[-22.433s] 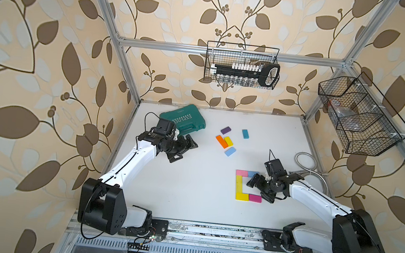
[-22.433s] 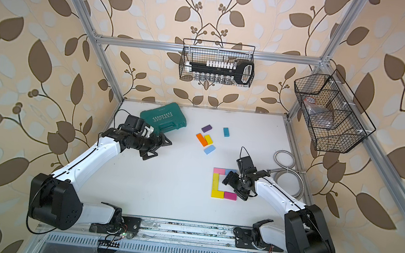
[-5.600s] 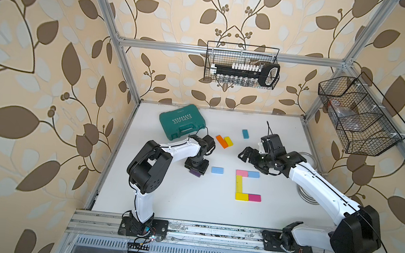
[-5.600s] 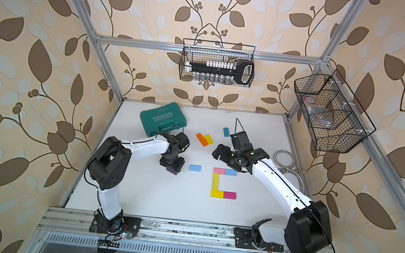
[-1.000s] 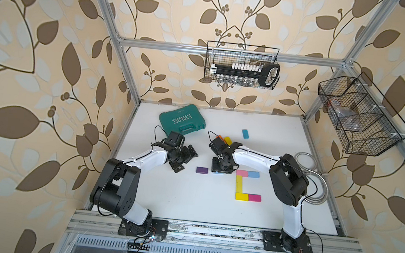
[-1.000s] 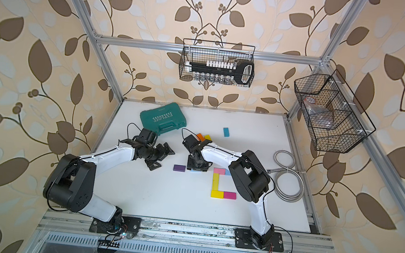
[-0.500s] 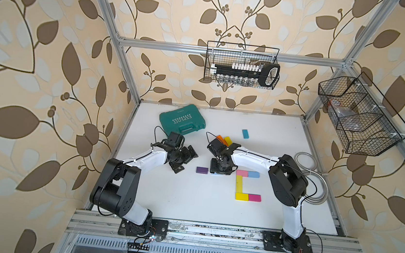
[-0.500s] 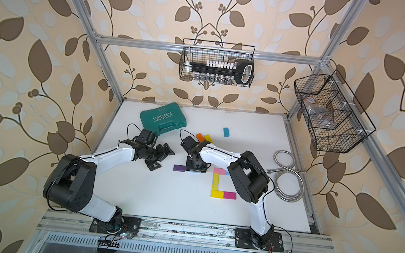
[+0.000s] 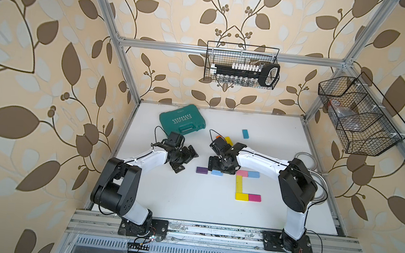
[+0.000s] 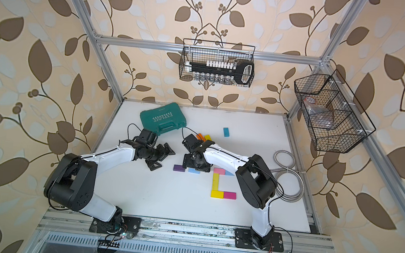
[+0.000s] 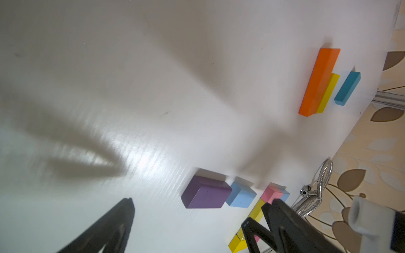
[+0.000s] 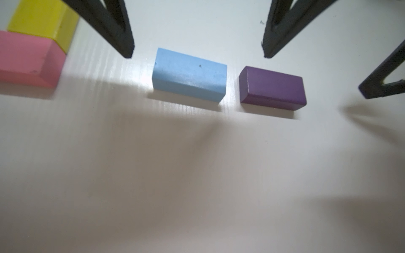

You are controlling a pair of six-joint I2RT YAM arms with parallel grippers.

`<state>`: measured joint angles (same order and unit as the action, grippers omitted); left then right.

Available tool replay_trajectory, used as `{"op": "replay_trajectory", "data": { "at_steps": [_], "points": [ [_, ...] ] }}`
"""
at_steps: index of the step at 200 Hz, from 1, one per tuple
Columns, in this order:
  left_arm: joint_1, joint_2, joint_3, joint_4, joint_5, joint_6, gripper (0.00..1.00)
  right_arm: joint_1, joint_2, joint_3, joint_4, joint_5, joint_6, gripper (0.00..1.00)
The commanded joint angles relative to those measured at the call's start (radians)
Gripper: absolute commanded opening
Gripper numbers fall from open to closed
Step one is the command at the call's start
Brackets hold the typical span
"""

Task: Assemble the letter c with building blocks
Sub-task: Assemble the building block at the center of the board.

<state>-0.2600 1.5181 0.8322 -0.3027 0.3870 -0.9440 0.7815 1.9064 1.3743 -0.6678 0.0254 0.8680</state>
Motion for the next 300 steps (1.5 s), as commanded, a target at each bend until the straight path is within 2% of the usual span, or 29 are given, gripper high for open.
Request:
{"op": "replay_trajectory", "data": {
  "at_steps": [1,34,83,173,300],
  "points": [
    [0.01,0.019,0.015,0.039,0.044,-0.006,0.99,-0.027,-0.077,-0.091,0.079,-0.054,0.071,0.91],
    [0.008,0.037,0.004,0.088,0.078,-0.046,0.99,-0.071,-0.149,-0.23,0.247,-0.156,0.149,0.91],
    [0.007,0.067,-0.02,0.165,0.12,-0.107,0.99,-0.103,-0.133,-0.291,0.35,-0.228,0.209,0.91],
    [-0.013,0.107,-0.049,0.257,0.149,-0.17,0.99,-0.116,-0.083,-0.313,0.419,-0.292,0.267,0.9],
    [-0.056,0.136,-0.056,0.321,0.142,-0.231,0.99,-0.125,-0.046,-0.299,0.445,-0.321,0.268,0.9]
  ]
}}
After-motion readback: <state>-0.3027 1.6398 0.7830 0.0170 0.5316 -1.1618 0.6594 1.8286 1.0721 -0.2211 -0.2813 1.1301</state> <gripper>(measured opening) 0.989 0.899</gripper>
